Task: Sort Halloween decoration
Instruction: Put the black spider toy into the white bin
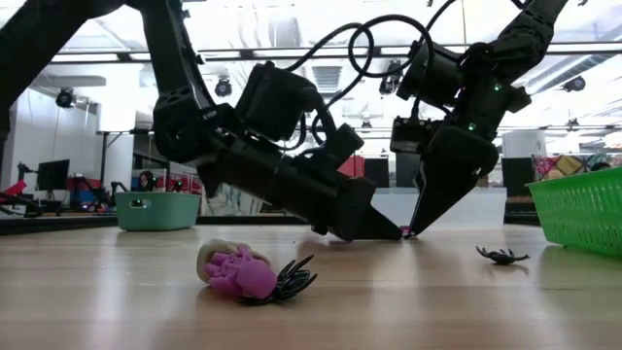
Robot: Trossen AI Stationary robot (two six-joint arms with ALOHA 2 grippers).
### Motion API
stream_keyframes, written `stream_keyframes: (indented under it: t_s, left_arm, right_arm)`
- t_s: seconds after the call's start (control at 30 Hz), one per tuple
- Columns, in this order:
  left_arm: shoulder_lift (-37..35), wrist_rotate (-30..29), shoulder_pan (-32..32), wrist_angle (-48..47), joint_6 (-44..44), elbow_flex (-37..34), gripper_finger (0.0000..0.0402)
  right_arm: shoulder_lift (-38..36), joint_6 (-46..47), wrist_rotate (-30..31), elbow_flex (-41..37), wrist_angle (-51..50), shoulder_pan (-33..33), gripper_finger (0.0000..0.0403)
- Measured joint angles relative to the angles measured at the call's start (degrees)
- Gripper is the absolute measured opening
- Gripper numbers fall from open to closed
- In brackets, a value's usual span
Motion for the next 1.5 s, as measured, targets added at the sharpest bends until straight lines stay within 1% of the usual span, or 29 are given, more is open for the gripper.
stream_keyframes:
  t_s: [0.27,0.43,0.77,0.9,1.27,1.4,1.5]
  left_arm:
    - [0.3,0.1,0.2,-0.4,-1.1,0.0,0.0038]
    - [0.3,0.1,0.2,-0.7,-1.2,0.0,0.0038]
    - [0.3,0.0,0.2,-0.9,-1.2,0.0,0.0038]
    - [0.3,0.0,0.2,-0.9,-1.2,0.0,0.0038]
    - [-0.3,-0.1,0.0,-1.5,-2.2,-0.1,0.0038]
    - [-1.6,-0.2,-0.1,-2.4,-2.2,-0.8,0.0038]
    - [-3.8,-0.2,-0.2,-3.7,-2.2,-2.4,0.0038]
  right_arm:
    - [3.8,1.7,-0.9,0.2,2.5,-0.6,0.0152]
    - [3.3,1.6,-1.2,0.2,2.8,-0.9,0.0140]
    - [2.5,1.0,-1.7,0.3,2.7,-0.9,0.0100]
    - [2.5,1.1,-3.3,0.3,3.0,-0.9,0.0078]
    - [2.5,1.6,-3.1,0.3,3.0,-1.0,0.0014]
    - [2.5,1.9,-3.0,0.3,3.1,-1.0,0.0009]
    - [2.5,1.8,-3.1,0.3,3.1,-1.0,0.0009]
